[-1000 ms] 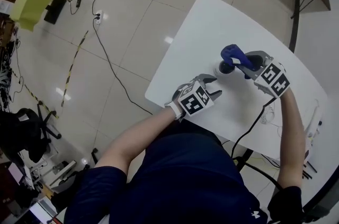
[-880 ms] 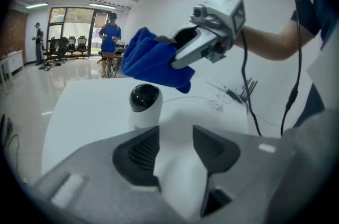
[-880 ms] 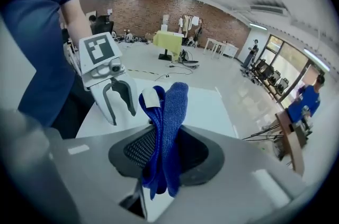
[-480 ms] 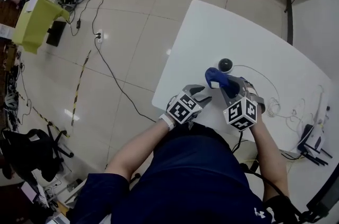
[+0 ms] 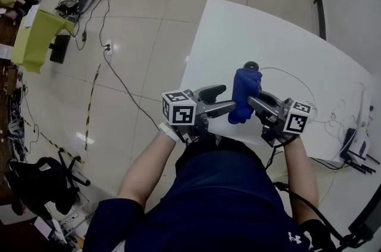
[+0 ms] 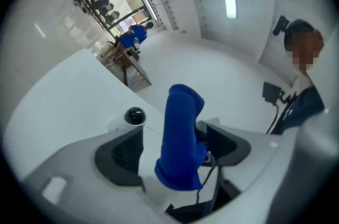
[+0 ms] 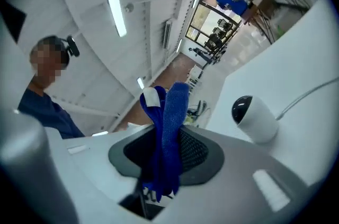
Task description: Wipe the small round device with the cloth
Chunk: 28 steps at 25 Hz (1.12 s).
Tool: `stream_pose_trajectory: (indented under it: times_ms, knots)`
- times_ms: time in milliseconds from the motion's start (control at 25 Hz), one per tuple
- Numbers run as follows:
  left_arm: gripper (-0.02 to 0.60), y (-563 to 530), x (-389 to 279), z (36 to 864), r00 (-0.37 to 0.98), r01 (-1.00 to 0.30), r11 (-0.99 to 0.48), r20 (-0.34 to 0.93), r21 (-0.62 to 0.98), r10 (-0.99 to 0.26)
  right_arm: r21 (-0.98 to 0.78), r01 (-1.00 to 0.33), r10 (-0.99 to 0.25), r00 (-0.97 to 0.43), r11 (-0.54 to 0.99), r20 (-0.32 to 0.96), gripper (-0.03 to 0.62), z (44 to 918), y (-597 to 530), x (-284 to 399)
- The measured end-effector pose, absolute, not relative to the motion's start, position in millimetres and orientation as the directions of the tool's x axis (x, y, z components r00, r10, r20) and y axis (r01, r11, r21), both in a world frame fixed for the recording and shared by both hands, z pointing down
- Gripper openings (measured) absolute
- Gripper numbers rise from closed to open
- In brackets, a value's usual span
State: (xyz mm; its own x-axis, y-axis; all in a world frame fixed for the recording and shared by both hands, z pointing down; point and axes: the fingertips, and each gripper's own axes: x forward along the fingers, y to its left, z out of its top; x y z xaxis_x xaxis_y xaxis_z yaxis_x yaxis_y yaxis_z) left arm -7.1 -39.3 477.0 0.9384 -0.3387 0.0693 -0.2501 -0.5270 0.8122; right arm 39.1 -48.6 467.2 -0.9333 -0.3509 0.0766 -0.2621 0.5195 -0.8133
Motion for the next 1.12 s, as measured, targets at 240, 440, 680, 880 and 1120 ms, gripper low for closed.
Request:
stream_pose_trajectory:
  times_ms: [240, 440, 680, 880, 1120]
  knots:
    - [0.249, -36.9, 26.9, 460.2, 0.987, -0.082, -0.589, -0.018, 0.804, -0.162, -0.856, -0.150, -0.339, -0.940, 0.494, -0.031, 0.123, 461.1, -44.2, 36.5]
    - [0.169, -38.7, 28.0, 470.5, 0.977, -0.131, -0.562, 0.009, 0.817, -0.214, -0.861, -0.194, -0.388, -0.922, 0.469, -0.004, 0.157, 470.3, -43.6, 43.2]
    - [0.147, -72.6, 33.5, 484.0, 0.953, -0.247, -0.552, 0.098, 0.796, -0.285, -0.909, -0.288, -0.668, -0.744, 0.302, 0.014, 0.185, 489.2, -73.0, 113.3]
    - [0.141, -106.0, 53.0, 495.1, 0.955, -0.263, -0.518, 0.146, 0.814, -0.256, -0.922, -0.335, -0.804, -0.593, 0.191, 0.049, 0.120, 501.8, -84.9, 179.5]
    - [0.141, -132.8, 46.1, 510.4, 0.968, -0.171, -0.366, 0.088, 0.915, -0.234, -0.928, -0.336, -0.836, -0.546, 0.160, 0.054, 0.106, 503.3, -87.0, 189.3]
